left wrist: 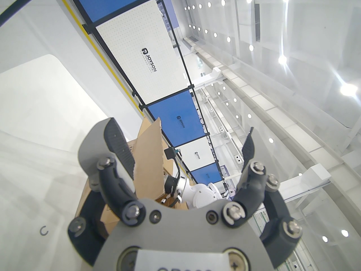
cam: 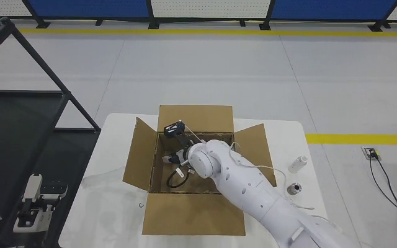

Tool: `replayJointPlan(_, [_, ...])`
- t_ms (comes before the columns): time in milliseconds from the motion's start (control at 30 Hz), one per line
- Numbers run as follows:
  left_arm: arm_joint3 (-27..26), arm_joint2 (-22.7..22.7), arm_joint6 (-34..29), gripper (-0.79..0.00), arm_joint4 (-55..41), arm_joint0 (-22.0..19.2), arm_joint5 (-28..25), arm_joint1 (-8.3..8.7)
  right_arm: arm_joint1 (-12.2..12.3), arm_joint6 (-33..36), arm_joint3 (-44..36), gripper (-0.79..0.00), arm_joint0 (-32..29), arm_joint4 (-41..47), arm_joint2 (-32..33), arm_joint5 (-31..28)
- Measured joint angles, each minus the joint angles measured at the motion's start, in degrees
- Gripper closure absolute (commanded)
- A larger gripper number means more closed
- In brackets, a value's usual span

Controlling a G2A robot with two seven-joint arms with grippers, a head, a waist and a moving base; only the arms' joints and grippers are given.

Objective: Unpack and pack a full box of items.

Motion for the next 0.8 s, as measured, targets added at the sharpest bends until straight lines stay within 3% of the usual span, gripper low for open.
replayJointPlan(167, [0.0, 0.0, 0.0, -0.785, 0.0, 0.0, 0.0, 0.0, 5.9, 5.7, -20.2, -0.785, -9.4, -9.9, 7.6, 3.8])
replayJointPlan(367, [0.0, 0.0, 0.0, -0.785, 0.0, 0.0, 0.0, 0.0, 10.6, 10.7, -41.5, -0.785, -21.1, -20.4, 17.8, 5.7])
replayJointPlan(567, [0.0, 0.0, 0.0, -0.785, 0.0, 0.0, 0.0, 0.0, 13.3, 11.8, -56.8, -0.785, -31.2, -26.2, 29.9, 8.1])
replayJointPlan(800, [0.0, 0.0, 0.0, -0.785, 0.0, 0.0, 0.0, 0.0, 15.1, 14.0, -66.0, -0.785, -40.7, -25.6, 44.5, 8.9])
